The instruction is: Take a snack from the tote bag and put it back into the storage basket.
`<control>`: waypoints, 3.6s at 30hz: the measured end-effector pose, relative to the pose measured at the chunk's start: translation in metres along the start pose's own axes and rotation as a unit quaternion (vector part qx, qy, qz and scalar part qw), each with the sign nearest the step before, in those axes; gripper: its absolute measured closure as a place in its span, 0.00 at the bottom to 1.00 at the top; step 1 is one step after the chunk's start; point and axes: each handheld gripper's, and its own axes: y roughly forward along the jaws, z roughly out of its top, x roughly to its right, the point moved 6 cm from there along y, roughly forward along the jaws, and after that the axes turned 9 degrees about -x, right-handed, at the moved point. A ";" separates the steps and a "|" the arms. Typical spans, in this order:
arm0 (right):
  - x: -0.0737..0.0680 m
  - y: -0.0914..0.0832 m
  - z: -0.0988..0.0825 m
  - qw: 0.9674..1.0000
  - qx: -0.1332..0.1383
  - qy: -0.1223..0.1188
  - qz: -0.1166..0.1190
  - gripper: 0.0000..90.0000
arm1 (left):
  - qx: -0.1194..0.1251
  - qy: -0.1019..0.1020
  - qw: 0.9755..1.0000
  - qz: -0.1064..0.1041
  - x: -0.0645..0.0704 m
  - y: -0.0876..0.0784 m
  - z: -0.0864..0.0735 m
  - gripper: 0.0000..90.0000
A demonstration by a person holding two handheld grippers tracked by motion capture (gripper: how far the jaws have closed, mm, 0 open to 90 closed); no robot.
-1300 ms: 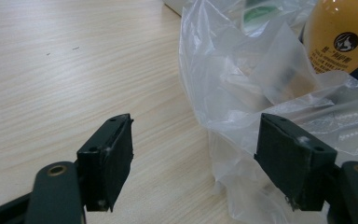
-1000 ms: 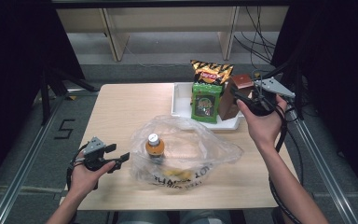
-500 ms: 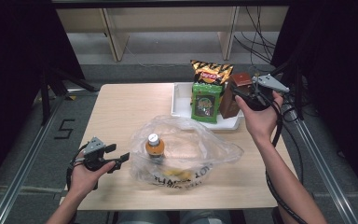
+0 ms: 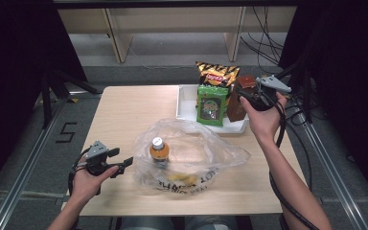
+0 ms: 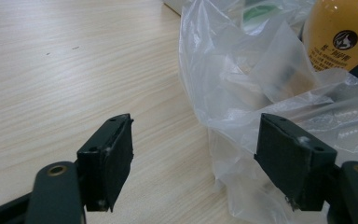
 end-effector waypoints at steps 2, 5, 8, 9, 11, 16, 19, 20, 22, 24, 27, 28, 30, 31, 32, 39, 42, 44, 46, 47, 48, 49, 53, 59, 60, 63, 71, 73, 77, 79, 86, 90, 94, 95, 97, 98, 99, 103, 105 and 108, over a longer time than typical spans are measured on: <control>0.001 0.003 -0.001 1.000 -0.004 -0.002 -0.001 0.43 | 0.000 0.007 1.000 0.000 0.000 0.000 0.000 0.30; 0.000 0.006 -0.002 1.000 -0.006 0.001 -0.005 0.43 | -0.001 0.007 1.000 0.000 0.000 0.000 0.000 0.30; 0.000 0.008 -0.004 1.000 -0.011 0.010 -0.007 0.43 | -0.001 0.007 1.000 0.000 0.000 0.000 0.000 0.30; 0.001 0.009 -0.004 1.000 -0.009 0.004 -0.009 0.43 | 0.000 0.001 1.000 -0.001 0.000 0.000 0.000 0.30; 0.002 0.011 -0.005 1.000 -0.011 0.008 -0.011 0.43 | 0.000 0.001 1.000 -0.001 0.000 0.000 0.000 0.30; 0.002 0.015 -0.006 1.000 -0.013 0.000 -0.014 0.43 | 0.000 0.000 1.000 -0.001 0.000 0.000 0.000 0.30; 0.001 0.017 -0.008 1.000 -0.020 0.007 -0.014 0.43 | 0.000 0.001 1.000 -0.001 0.000 0.000 0.000 0.30; 0.001 0.019 -0.008 1.000 -0.018 0.008 -0.016 0.43 | -0.001 0.001 1.000 -0.001 0.000 0.000 0.000 0.30; 0.002 0.021 -0.009 1.000 -0.020 0.000 -0.017 0.43 | 0.000 0.001 1.000 -0.001 0.000 0.000 0.000 0.30; 0.002 0.022 -0.010 1.000 -0.022 0.007 -0.019 0.43 | 0.000 0.002 1.000 -0.001 0.000 -0.001 0.000 0.30; 0.002 0.025 -0.013 0.999 -0.030 0.012 -0.021 0.43 | 0.000 0.002 1.000 0.000 0.000 -0.001 0.000 0.30; 0.002 0.026 -0.014 0.999 -0.031 0.013 -0.022 0.43 | -0.001 0.000 1.000 0.001 0.000 -0.001 0.000 0.30; 0.003 0.028 -0.015 0.999 -0.032 0.014 -0.024 0.43 | -0.001 0.008 1.000 0.001 0.000 -0.001 0.000 0.30; 0.004 0.029 -0.014 0.999 -0.030 0.010 -0.021 0.43 | -0.001 0.008 1.000 0.000 0.000 -0.001 0.000 0.30; 0.005 0.030 -0.015 0.999 -0.029 0.006 -0.027 0.43 | -0.001 0.008 1.000 0.001 0.000 -0.001 0.000 0.30; 0.004 0.034 -0.019 0.999 -0.038 0.021 -0.030 0.43 | -0.001 0.008 1.000 0.000 0.000 -0.001 0.000 0.30; 0.005 0.037 -0.021 0.999 -0.040 0.013 -0.030 0.43 | -0.002 0.007 1.000 0.000 0.000 -0.001 0.000 0.30; 0.004 0.037 -0.023 0.998 -0.046 0.024 -0.031 0.43 | -0.001 0.007 1.000 0.000 0.000 -0.001 0.000 0.30; 0.004 0.039 -0.023 0.998 -0.044 0.025 -0.032 0.43 | -0.001 0.003 1.000 -0.001 0.000 0.000 -0.001 0.30; 0.004 0.039 -0.024 0.998 -0.046 0.030 -0.032 0.43 | -0.001 0.008 1.000 -0.001 0.000 0.000 0.000 0.30; 0.004 0.039 -0.024 0.998 -0.047 0.031 -0.032 0.43 | -0.002 0.008 1.000 -0.001 0.000 0.000 -0.001 0.30; 0.004 0.039 -0.024 0.998 -0.047 0.028 -0.033 0.43 | -0.002 0.008 1.000 -0.002 0.000 0.000 -0.001 0.30; 0.005 0.041 -0.025 0.998 -0.046 0.025 -0.035 0.43 | -0.002 0.008 1.000 -0.002 0.001 0.000 -0.001 0.30; 0.004 0.044 -0.026 0.998 -0.048 0.027 -0.037 0.43 | -0.002 0.008 1.000 -0.002 0.001 0.000 -0.001 0.30; 0.004 0.044 -0.027 0.998 -0.050 0.029 -0.039 0.43 | -0.002 0.007 1.000 -0.002 0.001 0.000 -0.001 0.30; 0.005 0.047 -0.028 0.998 -0.047 0.021 -0.044 0.43 | -0.002 0.007 1.000 -0.003 0.001 0.000 -0.001 0.30; 0.005 0.050 -0.034 0.997 -0.062 0.030 -0.045 0.43 | -0.002 0.002 1.000 -0.005 0.001 0.001 -0.001 0.30; 0.006 0.052 -0.035 0.997 -0.057 0.025 -0.049 0.43 | -0.002 0.003 1.000 -0.005 0.001 0.001 -0.001 0.30; 0.006 0.053 -0.038 0.996 -0.064 0.033 -0.051 0.43 | -0.002 0.008 1.000 -0.004 0.001 0.000 -0.001 0.30; 0.006 0.053 -0.038 0.996 -0.065 0.039 -0.046 0.43 | -0.003 0.008 1.000 -0.004 0.001 0.000 -0.001 0.30; 0.009 0.054 -0.041 0.996 -0.066 0.035 -0.055 0.42 | -0.002 0.008 1.000 -0.003 0.000 -0.001 -0.001 0.30; 0.008 0.053 -0.039 0.996 -0.061 0.032 -0.054 0.41 | -0.002 0.007 1.000 -0.002 0.000 -0.001 -0.001 0.30; 0.008 0.050 -0.034 0.997 -0.049 0.028 -0.056 0.40 | -0.001 0.008 1.000 -0.002 0.000 -0.001 0.000 0.30; 0.008 0.049 -0.033 0.997 -0.050 0.025 -0.056 0.40 | -0.002 0.008 1.000 -0.002 0.000 -0.001 0.000 0.30; 0.008 0.047 -0.031 0.997 -0.041 0.024 -0.053 0.39 | -0.001 0.007 1.000 -0.001 0.001 -0.001 0.000 0.30; 0.007 0.045 -0.030 0.997 -0.043 0.027 -0.052 0.39 | -0.001 0.007 1.000 -0.002 0.001 -0.001 0.000 0.30; 0.007 0.043 -0.029 0.998 -0.040 0.026 -0.051 0.39 | -0.001 0.007 1.000 -0.002 0.001 -0.001 0.000 0.30; 0.004 0.037 -0.025 0.998 -0.030 0.025 -0.045 0.39 | -0.001 0.008 1.000 -0.002 0.001 -0.001 0.000 0.30; 0.006 0.034 -0.023 0.999 -0.023 0.011 -0.043 0.39 | -0.001 0.008 1.000 -0.001 0.001 -0.001 0.000 0.30; 0.005 0.029 -0.020 0.999 -0.017 0.013 -0.045 0.39 | 0.000 0.007 1.000 -0.001 0.001 -0.001 0.000 0.30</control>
